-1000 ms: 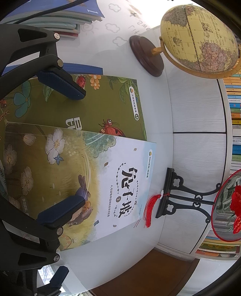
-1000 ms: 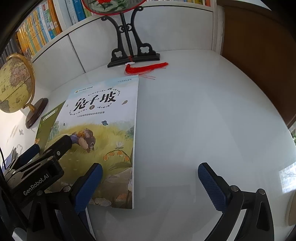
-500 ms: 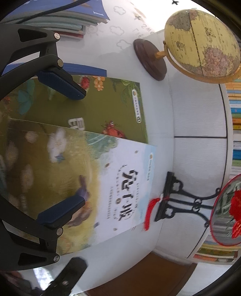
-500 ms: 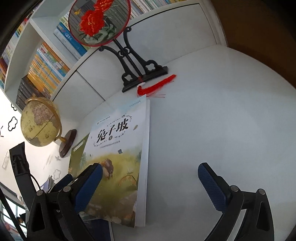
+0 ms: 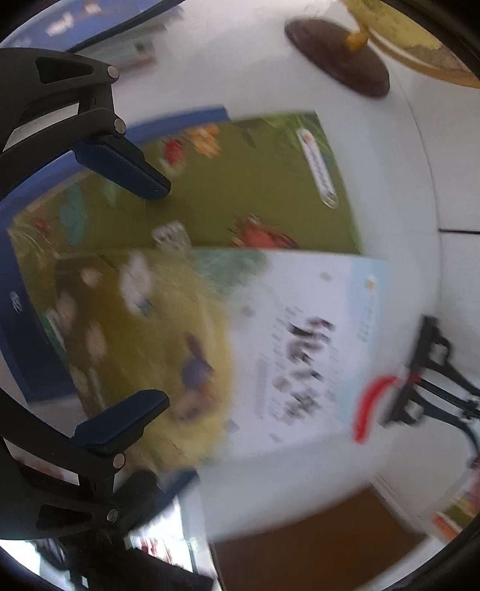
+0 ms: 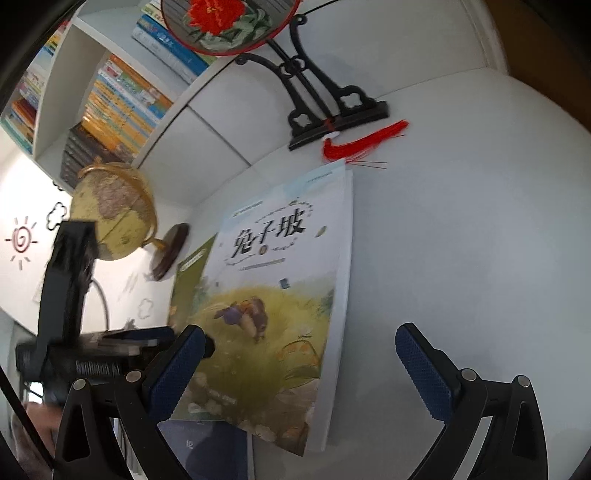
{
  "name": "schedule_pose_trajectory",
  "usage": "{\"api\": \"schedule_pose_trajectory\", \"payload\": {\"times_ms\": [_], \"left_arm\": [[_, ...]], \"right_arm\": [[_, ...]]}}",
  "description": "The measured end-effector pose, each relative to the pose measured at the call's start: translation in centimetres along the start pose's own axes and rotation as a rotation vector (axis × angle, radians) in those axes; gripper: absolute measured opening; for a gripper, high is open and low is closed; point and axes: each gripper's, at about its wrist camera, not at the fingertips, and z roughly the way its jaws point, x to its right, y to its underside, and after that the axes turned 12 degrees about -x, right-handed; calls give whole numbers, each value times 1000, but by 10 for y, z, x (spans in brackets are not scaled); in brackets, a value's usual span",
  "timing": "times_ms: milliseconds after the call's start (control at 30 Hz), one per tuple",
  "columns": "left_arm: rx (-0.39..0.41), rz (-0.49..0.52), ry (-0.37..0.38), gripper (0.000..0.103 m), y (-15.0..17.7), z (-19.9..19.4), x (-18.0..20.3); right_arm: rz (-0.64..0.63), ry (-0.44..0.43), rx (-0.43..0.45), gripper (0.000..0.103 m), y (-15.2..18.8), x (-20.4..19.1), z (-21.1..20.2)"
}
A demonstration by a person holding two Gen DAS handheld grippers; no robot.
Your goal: Organize books
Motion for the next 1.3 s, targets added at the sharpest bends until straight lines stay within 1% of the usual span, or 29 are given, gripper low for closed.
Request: {"api": "schedule_pose_trajectory", "payload": {"times_ms": [67,100,133,200,233,267,300,333,367,400,433,467,533,600,633,667,700,767,867,967,1000,1033,1067,1100,1133,1200,1233,1267,1300], "left_arm": [[29,-5,100,102,0,-2,-4],[49,9,142,102,0,-2,-3],[71,23,165,102,2,-1,-2],[115,31,179,101,8,0,0],[129,26,196,101,9,0,-2],[141,22,208,97,10,-3,-6],[150,19,212,94,13,-4,-7],[161,14,211,87,17,-6,-11],[173,1,214,79,20,-8,-16],[179,-11,224,77,18,-11,-26],[188,-22,236,75,20,-11,-28],[192,-25,237,71,18,-11,-29],[194,-19,204,70,20,-12,-27],[195,-2,170,70,25,-11,-23],[196,3,163,70,26,-10,-22],[193,3,165,70,30,-10,-22],[187,0,173,70,35,-10,-23],[174,-11,186,70,42,-9,-25],[140,-13,166,70,57,-12,-30],[142,-31,138,69,74,-16,-40],[148,-47,129,69,77,-18,-44],[153,-62,117,68,79,-19,-46],[160,-84,97,66,80,-22,-49],[160,-98,84,66,80,-24,-51],[157,-108,73,66,80,-25,-52],[160,-98,82,66,80,-24,-51],[163,-88,91,68,80,-22,-50],[171,-80,89,70,80,-21,-48],[171,-76,80,70,80,-21,-47]], "right_arm": [[-8,-55,11,103,0,2,2],[-5,-83,10,103,-1,3,4],[-8,-100,5,103,-2,2,6],[-38,-150,-25,102,-4,-5,15],[-49,-135,-26,102,-4,-10,17],[-57,-118,-23,101,-4,-13,18],[-61,-104,-20,92,-4,-14,19],[-58,-78,-16,67,-3,-11,17],[-51,-43,-10,49,-2,-7,14],[-18,-1,-11,16,0,4,11],[19,-8,-13,9,3,14,8],[56,-68,-15,9,6,24,6],[85,-159,-6,9,16,32,-1],[93,-195,-32,9,25,34,-1],[105,-207,-54,5,29,35,2],[120,-222,-66,6,33,38,4],[136,-244,-60,6,35,40,3],[172,-252,-57,7,35,43,3],[192,-260,-39,12,32,42,5],[181,-276,-42,20,28,36,6],[164,-276,-46,25,27,31,7],[148,-277,-51,32,26,27,8],[128,-281,-62,37,24,20,10],[100,-288,-81,47,23,13,12],[69,-285,-101,52,22,6,13],[21,-238,-156,53,23,-4,16],[5,-237,-170,52,25,-6,16],[13,-257,-174,52,27,-6,16],[20,-259,-163,52,30,-5,14]]}}
